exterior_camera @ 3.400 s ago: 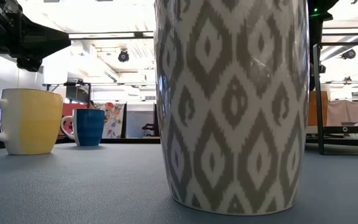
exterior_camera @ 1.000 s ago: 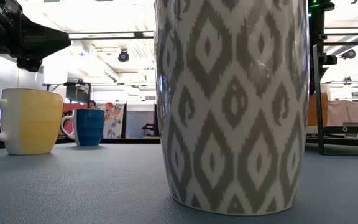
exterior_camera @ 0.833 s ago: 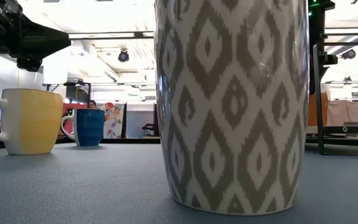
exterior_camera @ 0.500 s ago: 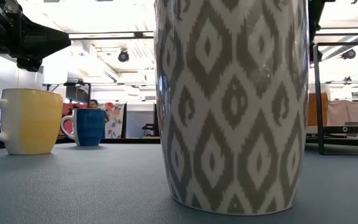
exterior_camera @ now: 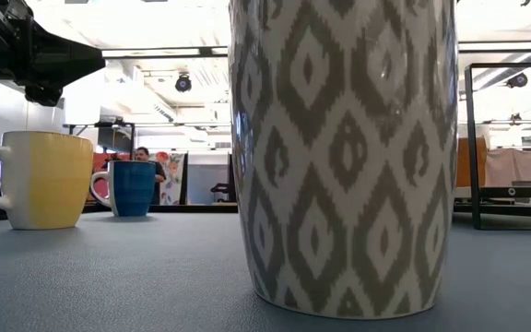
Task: Place coffee mugs
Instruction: Move the orange patterned mug to the top middle
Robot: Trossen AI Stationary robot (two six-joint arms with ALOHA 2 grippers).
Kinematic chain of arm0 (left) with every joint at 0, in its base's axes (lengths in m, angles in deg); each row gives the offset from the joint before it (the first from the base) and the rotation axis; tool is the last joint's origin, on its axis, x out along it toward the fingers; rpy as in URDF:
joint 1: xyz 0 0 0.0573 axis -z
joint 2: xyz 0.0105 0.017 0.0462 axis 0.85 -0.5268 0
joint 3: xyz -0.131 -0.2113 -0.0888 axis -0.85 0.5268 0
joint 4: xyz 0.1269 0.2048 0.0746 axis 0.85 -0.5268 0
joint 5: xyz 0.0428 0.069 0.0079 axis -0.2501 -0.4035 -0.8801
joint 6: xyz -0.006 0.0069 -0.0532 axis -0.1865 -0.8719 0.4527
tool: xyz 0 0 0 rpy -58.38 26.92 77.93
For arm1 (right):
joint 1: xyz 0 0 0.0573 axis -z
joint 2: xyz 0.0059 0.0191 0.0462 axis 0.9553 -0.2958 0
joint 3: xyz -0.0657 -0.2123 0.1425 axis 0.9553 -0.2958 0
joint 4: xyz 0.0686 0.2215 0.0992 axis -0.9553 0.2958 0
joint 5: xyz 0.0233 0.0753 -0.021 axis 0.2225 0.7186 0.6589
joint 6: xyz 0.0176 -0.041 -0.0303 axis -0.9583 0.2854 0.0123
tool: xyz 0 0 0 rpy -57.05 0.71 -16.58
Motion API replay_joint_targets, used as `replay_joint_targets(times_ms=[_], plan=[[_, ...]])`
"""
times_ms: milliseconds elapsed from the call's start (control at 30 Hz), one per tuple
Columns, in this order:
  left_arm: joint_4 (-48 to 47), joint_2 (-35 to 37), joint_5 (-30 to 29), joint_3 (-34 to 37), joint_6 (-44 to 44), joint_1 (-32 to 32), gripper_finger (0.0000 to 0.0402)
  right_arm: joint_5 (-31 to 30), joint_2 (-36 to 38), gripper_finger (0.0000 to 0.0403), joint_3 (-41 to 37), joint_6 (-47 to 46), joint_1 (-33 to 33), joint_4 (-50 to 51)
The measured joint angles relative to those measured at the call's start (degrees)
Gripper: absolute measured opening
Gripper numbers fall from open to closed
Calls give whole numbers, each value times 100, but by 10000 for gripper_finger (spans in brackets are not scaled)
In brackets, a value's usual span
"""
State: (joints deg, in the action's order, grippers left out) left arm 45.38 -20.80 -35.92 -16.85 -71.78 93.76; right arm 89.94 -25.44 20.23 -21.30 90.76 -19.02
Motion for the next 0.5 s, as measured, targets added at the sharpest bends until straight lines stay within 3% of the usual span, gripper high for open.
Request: replay_joint_targets(times_ms=[133,267,500], plan=[[7,0,0,0,-47,-3,95,68,-62,73,-4,-54,-312,-450],[42,0,0,0,-678,-9,95,66,-171,73,-8,-227,-559,-533],[87,0,-9,-1,-711,-13,95,62,-373,73,-10,-370,-726,-560]])
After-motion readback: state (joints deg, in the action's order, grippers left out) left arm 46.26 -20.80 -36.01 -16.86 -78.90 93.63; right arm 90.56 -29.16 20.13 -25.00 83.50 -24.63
